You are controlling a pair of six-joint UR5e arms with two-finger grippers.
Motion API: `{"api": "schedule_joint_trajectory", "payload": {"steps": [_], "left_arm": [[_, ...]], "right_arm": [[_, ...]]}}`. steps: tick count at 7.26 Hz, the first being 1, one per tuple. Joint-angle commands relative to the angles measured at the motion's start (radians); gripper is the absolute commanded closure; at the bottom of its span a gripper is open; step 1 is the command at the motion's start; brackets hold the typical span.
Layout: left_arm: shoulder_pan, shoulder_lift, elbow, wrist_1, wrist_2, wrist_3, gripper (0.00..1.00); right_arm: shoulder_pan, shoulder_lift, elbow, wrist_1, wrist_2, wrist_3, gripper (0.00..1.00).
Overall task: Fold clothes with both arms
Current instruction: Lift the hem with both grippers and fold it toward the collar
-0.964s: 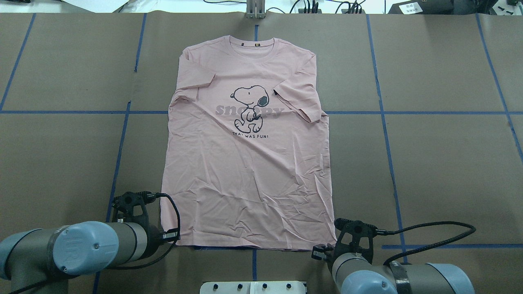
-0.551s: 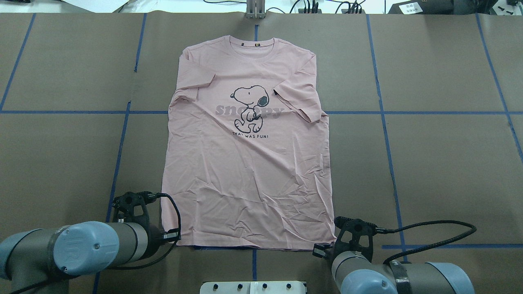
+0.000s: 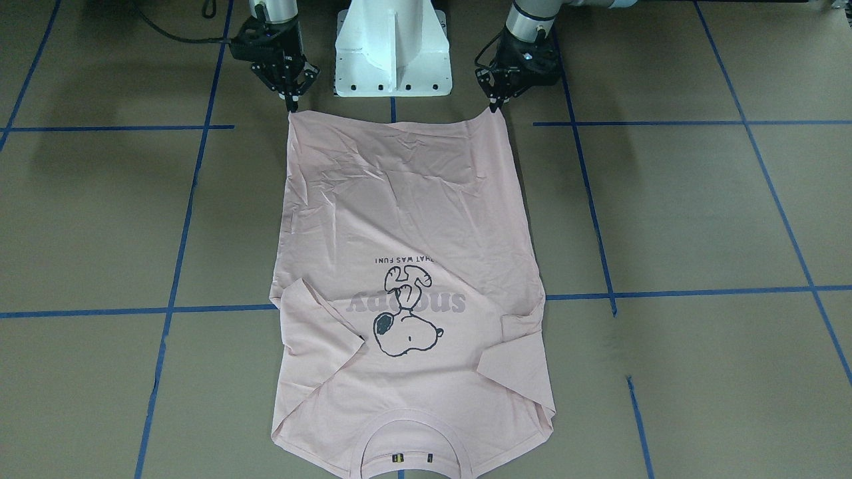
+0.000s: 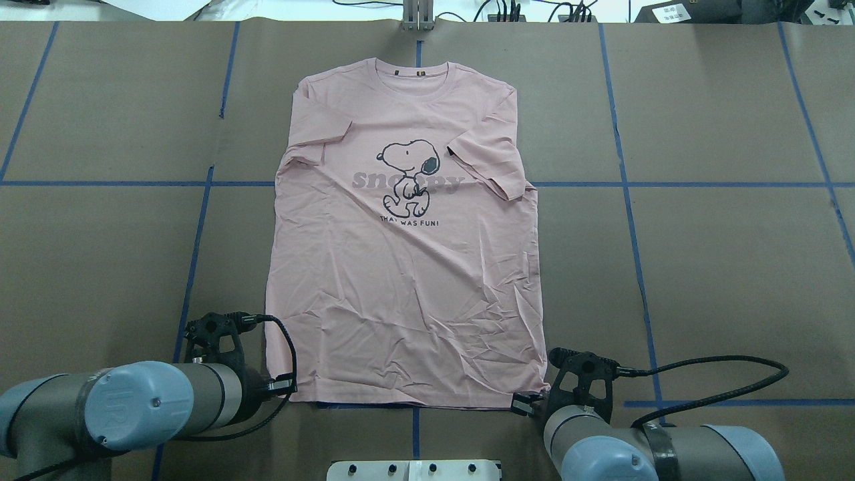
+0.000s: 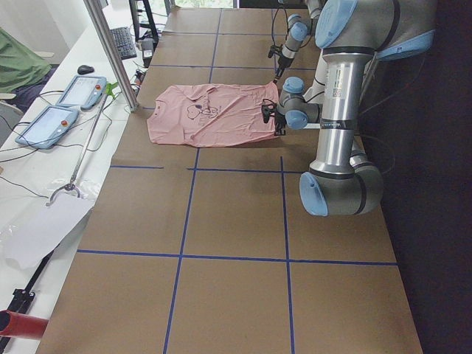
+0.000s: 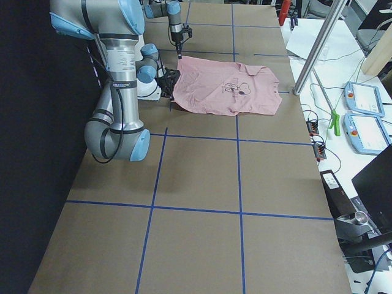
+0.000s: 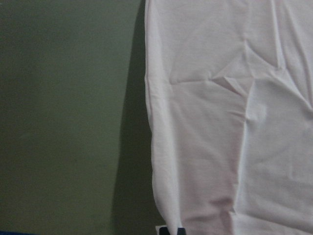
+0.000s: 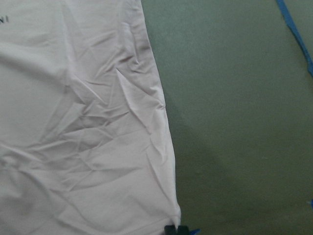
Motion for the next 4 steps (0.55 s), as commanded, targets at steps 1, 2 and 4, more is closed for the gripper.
{"api": "schedule_joint_trajectory", "payload": {"steps": [1, 2, 4], "left_arm": [[-0.028, -0.005, -0.258, 0.243, -0.085, 0.007, 1.0], [-0.101, -0.029, -0.335, 0.325, -0.156, 0.009, 1.0], [-0.193, -0.161, -0.299, 0.429, -0.204, 0.151, 1.0]], "right_arm": [[0.005, 0.091, 0.272, -0.337, 0.071, -0.001, 1.0], [0.038, 0.211, 0.34, -0.525, 0.134, -0.001, 1.0], [0.115, 0.301, 0.333, -0.616, 0.204, -0.045, 1.0]]}}
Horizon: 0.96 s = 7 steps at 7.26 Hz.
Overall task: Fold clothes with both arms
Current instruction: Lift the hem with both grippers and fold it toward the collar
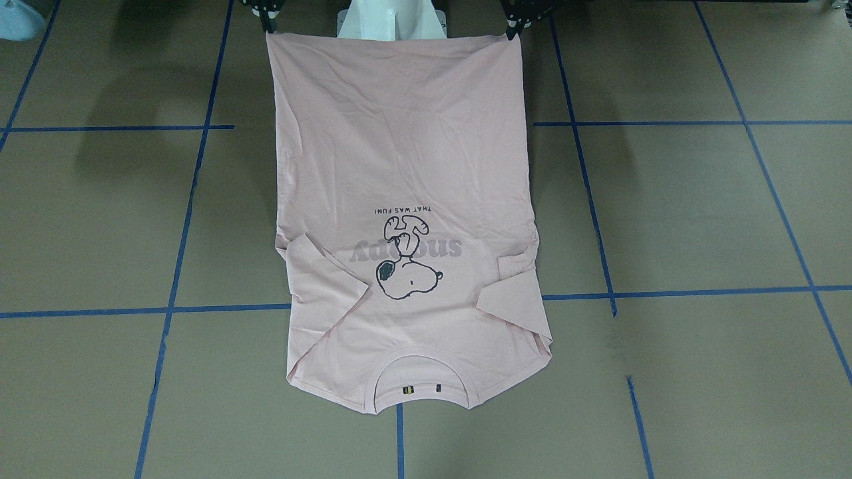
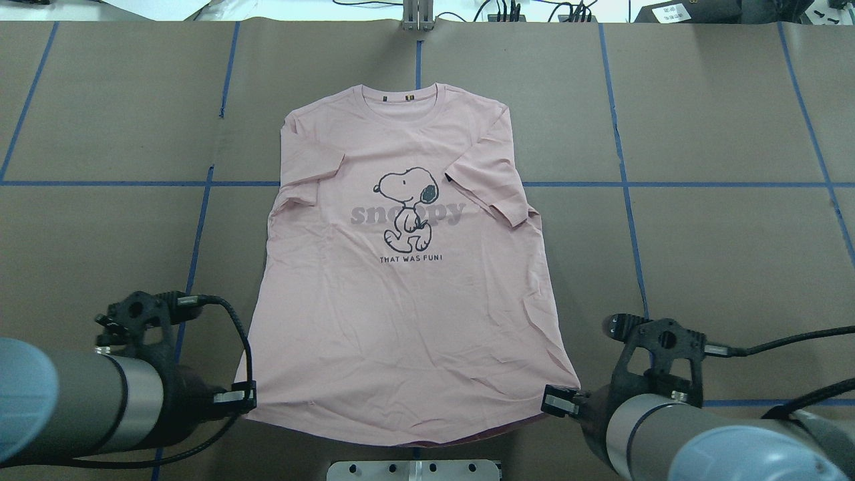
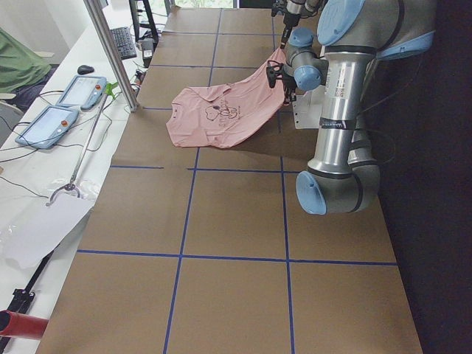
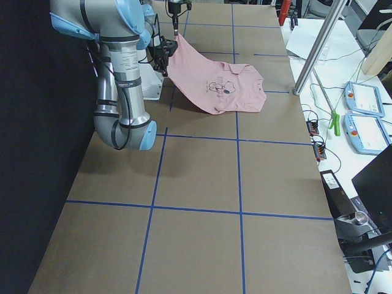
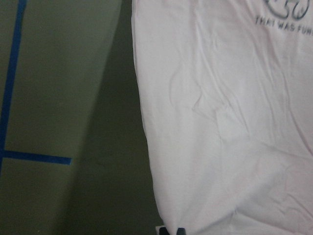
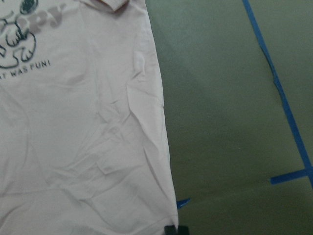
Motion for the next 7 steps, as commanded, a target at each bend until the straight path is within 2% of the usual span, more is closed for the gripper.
{"api": "schedule_joint_trajectory", "payload": {"steps": [1, 2, 3, 4, 6, 7], "left_arm": [[-0.119, -0.146, 0.129, 0.068, -0.025, 0.168, 1.0], [-0.239, -0.235, 0.267, 0.066, -0.03, 0.263, 1.0], [-0.335, -0.279, 0.382, 0.054, -0.034, 0.379, 1.0], [-0.42, -0.293, 0.455, 0.013, -0.036, 0.465, 1.0], [-0.456, -0.302, 0.585, -0.104, -0.034, 0.485, 1.0], [-0.462, -0.316, 0.648, -0.16, -0.033, 0.485, 1.0]], "right_arm": [[0.096, 0.064, -0.042, -0.057, 0.032, -0.107, 1.0], [0.216, 0.078, -0.133, 0.051, 0.049, -0.205, 1.0], [0.33, 0.078, -0.268, 0.181, 0.106, -0.26, 1.0], [0.437, 0.079, -0.401, 0.344, 0.178, -0.3, 1.0], [0.53, 0.089, -0.65, 0.641, 0.193, -0.34, 1.0], [0.562, 0.134, -0.762, 0.695, 0.194, -0.393, 1.0]]}}
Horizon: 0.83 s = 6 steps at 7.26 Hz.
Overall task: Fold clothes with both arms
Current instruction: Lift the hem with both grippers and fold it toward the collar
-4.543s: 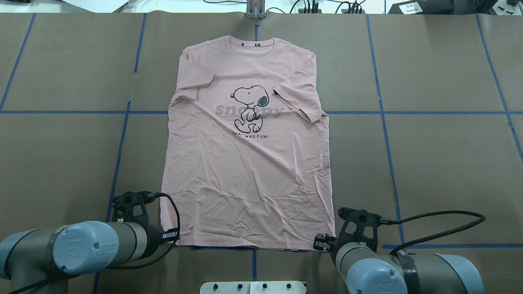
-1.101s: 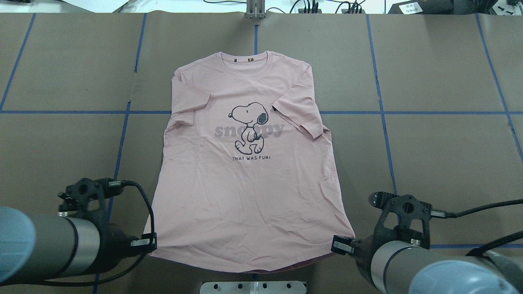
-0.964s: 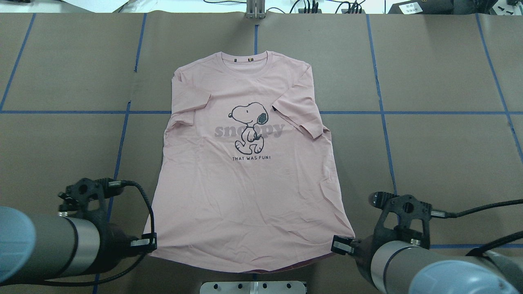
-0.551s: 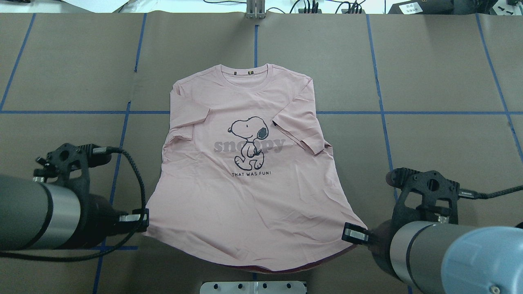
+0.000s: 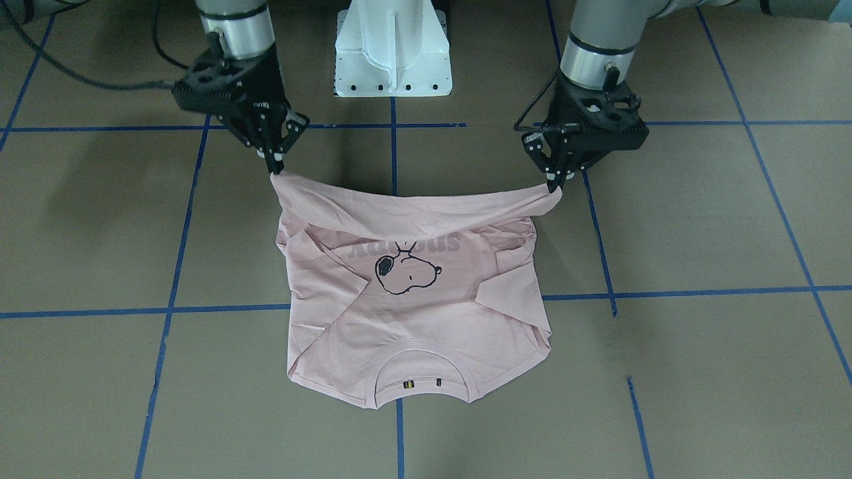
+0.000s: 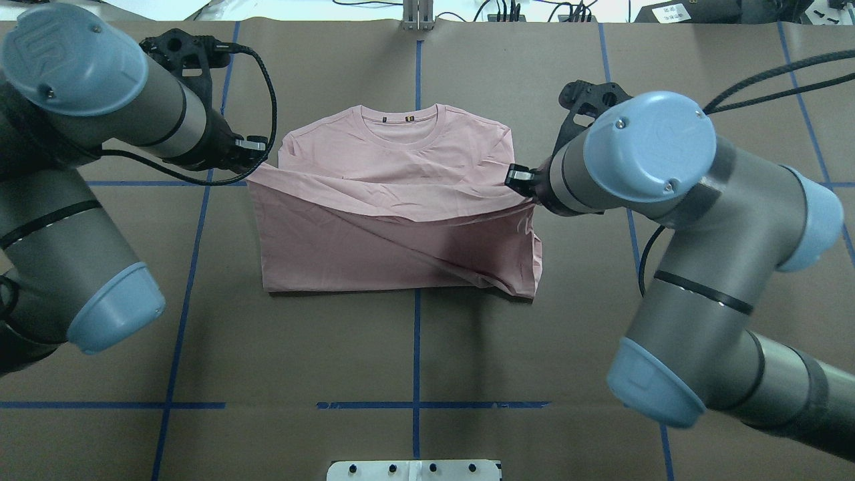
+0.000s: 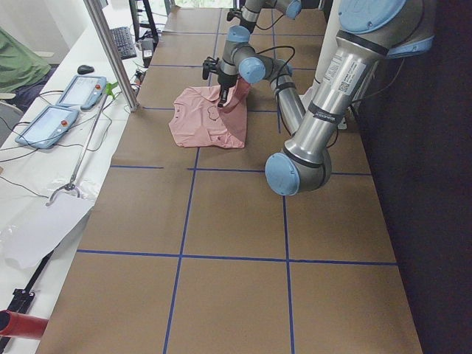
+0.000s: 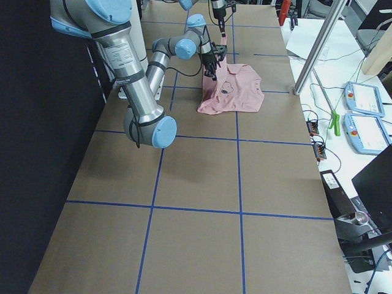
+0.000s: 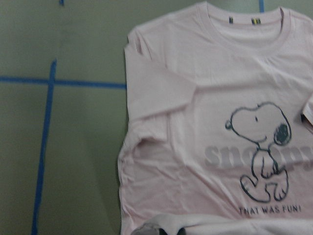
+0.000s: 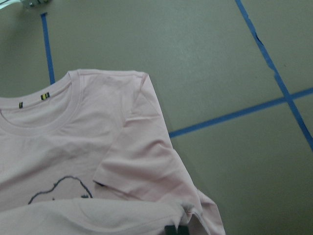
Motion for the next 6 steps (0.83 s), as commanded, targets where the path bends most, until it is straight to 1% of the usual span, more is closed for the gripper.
{"api": "schedule_joint_trajectory", "payload": {"steps": [1, 2, 3, 4, 5, 6], "left_arm": [[-0.017, -0.022, 0.141, -0.127, 0.002, 0.008, 1.0], [-0.017, -0.022, 0.191, -0.181, 0.003, 0.008, 1.0], [-0.018, -0.022, 0.236, -0.222, 0.005, 0.01, 1.0], [-0.029, -0.03, 0.288, -0.264, 0.005, 0.015, 1.0], [-0.037, -0.041, 0.36, -0.323, 0.006, 0.025, 1.0], [-0.037, -0.053, 0.45, -0.403, 0.006, 0.025, 1.0]], "right_arm": [[0.069, 0.086, -0.242, 0.122, 0.007, -0.099, 1.0], [0.072, 0.137, -0.33, 0.133, 0.01, -0.105, 1.0], [0.08, 0.181, -0.446, 0.215, 0.008, -0.104, 1.0], [0.095, 0.23, -0.593, 0.325, 0.008, -0.106, 1.0], [0.103, 0.29, -0.727, 0.391, 0.008, -0.109, 1.0], [0.104, 0.304, -0.781, 0.428, 0.008, -0.109, 1.0]]}}
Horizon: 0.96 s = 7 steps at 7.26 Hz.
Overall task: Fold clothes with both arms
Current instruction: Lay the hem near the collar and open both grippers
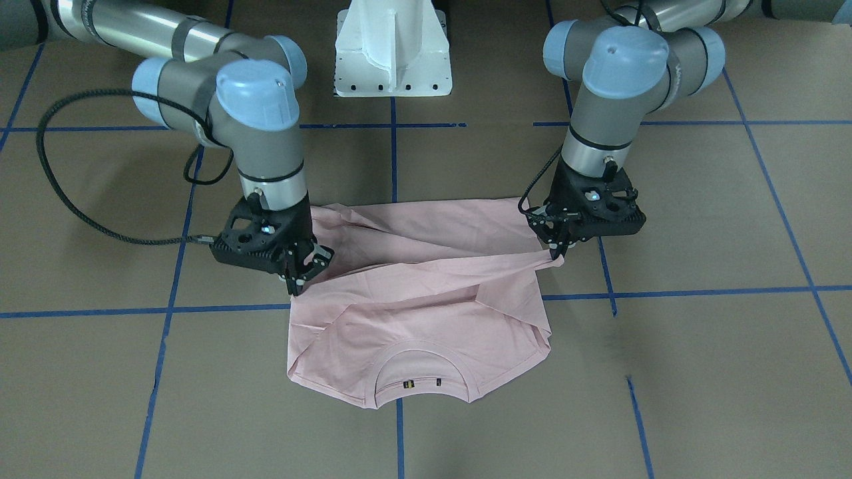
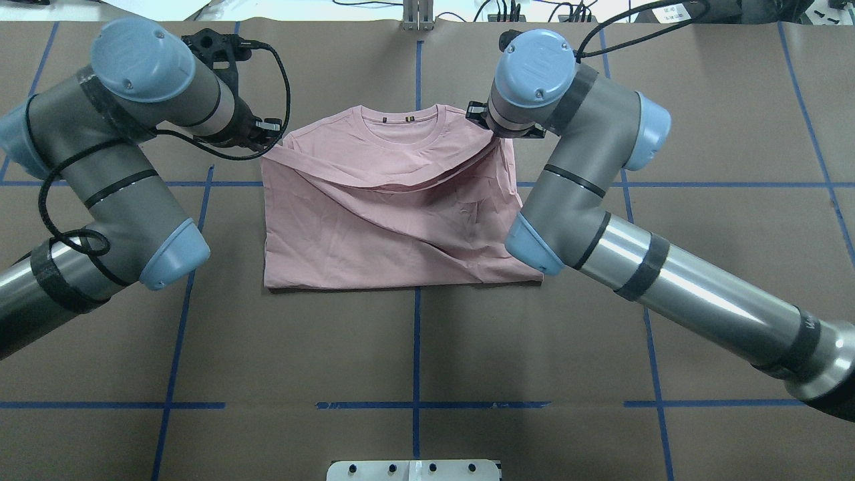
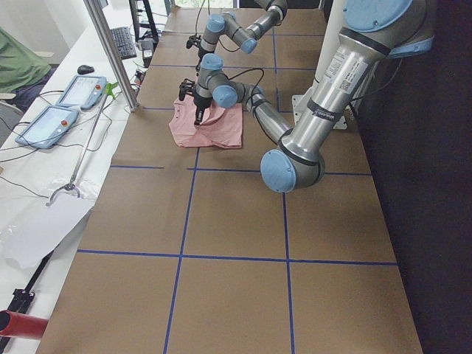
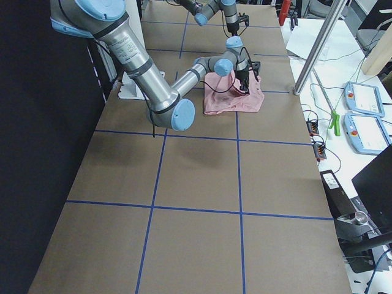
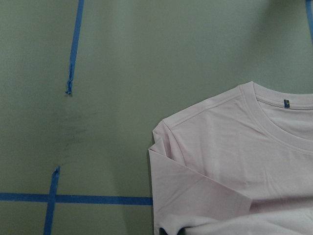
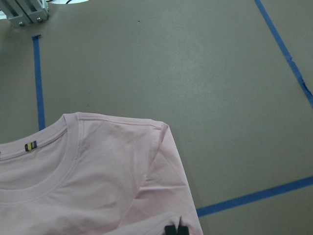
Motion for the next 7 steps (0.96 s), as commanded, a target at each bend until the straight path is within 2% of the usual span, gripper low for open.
{"api": "schedule_joint_trajectory", "payload": {"steps": [1, 3, 7], "left_arm": [[-0.003, -0.022, 0.178, -0.147, 0.002, 0.005, 1.0], [-0.003, -0.036, 0.255, -0.185, 0.031, 0.012, 1.0], [-0.003, -0.041, 0.254, -0.185, 0.033, 0.025, 1.0]], "right_arm": [[0.007, 0.042, -0.136, 0.079, 0.0, -0.003, 1.0], [0.019, 0.041, -0.148, 0.081, 0.001, -0.012, 1.0], [0.062, 0.038, -0.18, 0.081, 0.018, -0.051, 1.0]]}}
